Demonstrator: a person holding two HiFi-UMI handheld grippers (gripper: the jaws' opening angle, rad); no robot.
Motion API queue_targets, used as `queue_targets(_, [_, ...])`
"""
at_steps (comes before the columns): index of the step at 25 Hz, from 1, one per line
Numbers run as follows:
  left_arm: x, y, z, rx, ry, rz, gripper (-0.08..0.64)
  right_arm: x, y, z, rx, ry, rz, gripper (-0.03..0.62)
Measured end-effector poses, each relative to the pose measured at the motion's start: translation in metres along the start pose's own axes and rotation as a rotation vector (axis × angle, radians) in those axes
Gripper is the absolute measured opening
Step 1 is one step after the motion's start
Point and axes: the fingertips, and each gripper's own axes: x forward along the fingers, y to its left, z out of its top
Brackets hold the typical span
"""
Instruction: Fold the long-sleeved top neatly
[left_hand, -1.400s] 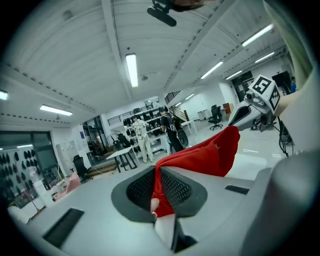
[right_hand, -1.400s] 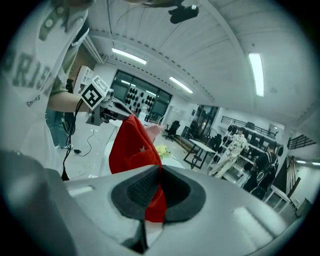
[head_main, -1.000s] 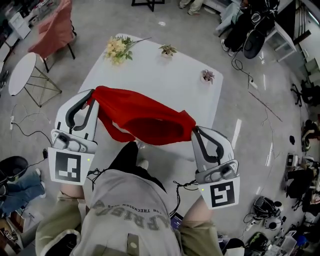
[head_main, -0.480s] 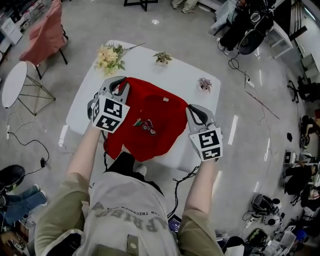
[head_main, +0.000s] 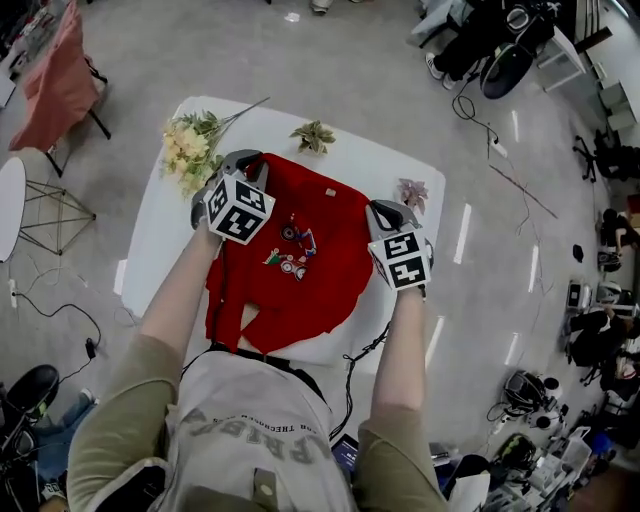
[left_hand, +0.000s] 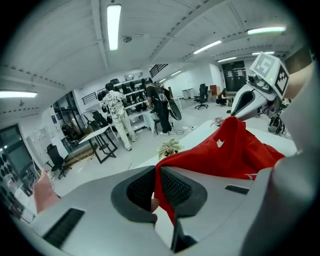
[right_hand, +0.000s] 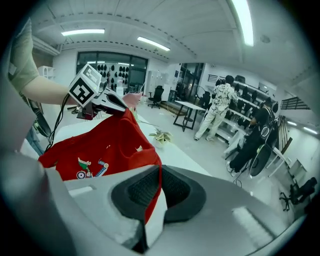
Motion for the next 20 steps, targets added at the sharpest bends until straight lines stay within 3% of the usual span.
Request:
queue_targets(8, [0.068,0.006,-0.032,0.002,0.095,-0.034,0.040,0.070,-0.012,-0.013,0.051,0.126,-0.023,0.015])
queue_targets(11, [0.073,0.006,-0.042,-0.026,0.121,-0.034,0.052,0.079,-0.011,-0.015,0.079,0.119,-0.041,0.017])
queue_targets(12, [0.072,0.006,-0.043,-0.036,0.123,-0.041,0.068,0.079,-0.011,-0.014,0.090,0.105,-0.049,0.030])
queue_targets(14, [0.067,0.003,-0.041,-0.053,0.123,-0.061,0.168,0.077,-0.010,-0.011,0.106,0.081,-0.048,0.095])
queue_targets(16, [0.058,0.000,-0.038,-0.065,0.119,-0.082,0.235,0.070,-0.003,-0.004,0.118,0.055,-0.022,0.239])
queue_targets(20, [0.022,-0.005,-0.038,-0.092,0.090,-0.092,0.275,0.041,0.017,0.009,0.094,-0.020,-0.014,0.252])
